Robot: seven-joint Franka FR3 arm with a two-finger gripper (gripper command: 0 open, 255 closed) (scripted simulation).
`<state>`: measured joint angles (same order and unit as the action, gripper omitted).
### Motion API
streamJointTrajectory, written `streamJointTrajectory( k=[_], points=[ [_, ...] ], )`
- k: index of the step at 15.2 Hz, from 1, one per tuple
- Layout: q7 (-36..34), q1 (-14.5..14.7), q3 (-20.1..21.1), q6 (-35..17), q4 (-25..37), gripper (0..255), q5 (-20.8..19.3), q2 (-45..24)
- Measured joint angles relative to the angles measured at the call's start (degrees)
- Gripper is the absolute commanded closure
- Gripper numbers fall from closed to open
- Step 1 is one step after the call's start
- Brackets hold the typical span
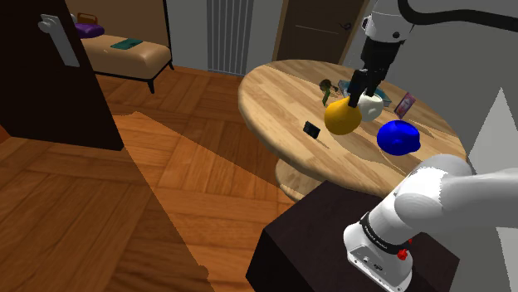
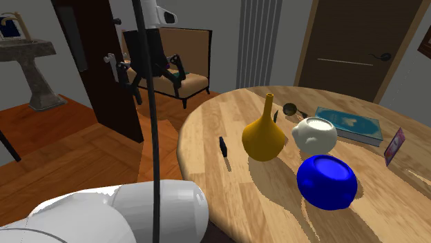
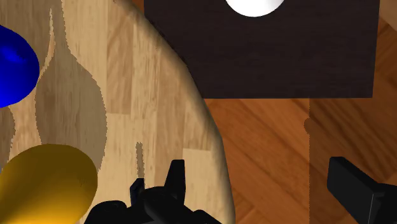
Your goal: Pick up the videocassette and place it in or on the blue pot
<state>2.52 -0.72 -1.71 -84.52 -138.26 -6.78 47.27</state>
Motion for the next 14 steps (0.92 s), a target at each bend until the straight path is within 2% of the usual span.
streamJointTrajectory(
  k=[3,8,14],
  points=[
    [0.5,-0.2,-0.8,-2.3,-0.8,0,-0.6,-1.5],
    [2.9,-1.1,-4.1,-11.3,-2.9,0,-2.8,-7.7],
    [6.2,-2.2,-8.5,-22.4,-2.0,0,-4.9,-18.7]
  ],
)
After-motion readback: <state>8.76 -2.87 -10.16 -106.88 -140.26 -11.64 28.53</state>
